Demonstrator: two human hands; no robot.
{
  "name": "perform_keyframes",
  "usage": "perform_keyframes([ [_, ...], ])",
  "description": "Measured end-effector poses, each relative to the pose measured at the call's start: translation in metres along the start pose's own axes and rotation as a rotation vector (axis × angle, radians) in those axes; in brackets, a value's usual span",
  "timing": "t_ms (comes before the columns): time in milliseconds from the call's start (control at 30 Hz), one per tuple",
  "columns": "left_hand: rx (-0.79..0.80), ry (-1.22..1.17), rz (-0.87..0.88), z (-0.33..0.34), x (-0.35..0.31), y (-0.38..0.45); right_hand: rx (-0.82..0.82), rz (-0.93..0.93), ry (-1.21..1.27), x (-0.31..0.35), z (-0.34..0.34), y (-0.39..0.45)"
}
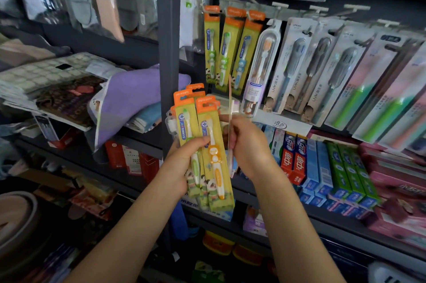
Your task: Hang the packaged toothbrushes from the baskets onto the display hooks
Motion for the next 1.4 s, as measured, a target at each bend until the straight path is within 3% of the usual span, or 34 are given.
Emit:
perform_keyframes([
  [167, -0.014, 0.024, 0.037, 0.008, -0.003, 0.007, 0.149, -0.094, -0.063, 0.010, -0.023, -0.014],
  [333, 0.085, 0.022, -0.042, 0.017, 0.001, 0.003, 0.112, -0.056, 0.056, 0.001, -0.020, -0.017],
  [467, 0.136, 0.017, -0.002, 0.022, 0.005, 0.002, 0.079, -0.042, 0.136, -0.007, -0.014, -0.019],
  [667, 0.010, 0.012, 0.076, 0.019, 0.011, 0.009, 0.103, -0.006, 0.226, -0.019, -0.007, -0.019],
  [1033, -0.061, 0.042, 0.141, 0.018, 0.004, 0.013, 0.096, 0.028, 0.116, -0.021, 0.000, -0.012],
  [1400, 0.082, 0.045, 0.141, 0.023, -0.003, 0.002, 0.085, 0.073, 0.246, -0.019, -0.007, -0.011],
])
Point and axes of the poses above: each hand's wrist, its own y-axis towards the middle knuckle, its own z-axis out of the palm, x = y × z, the point moved 1 cm from there along y, towards the middle knuckle, and after that the axes turned 4 degrees about -y, right-handed, at the moved point
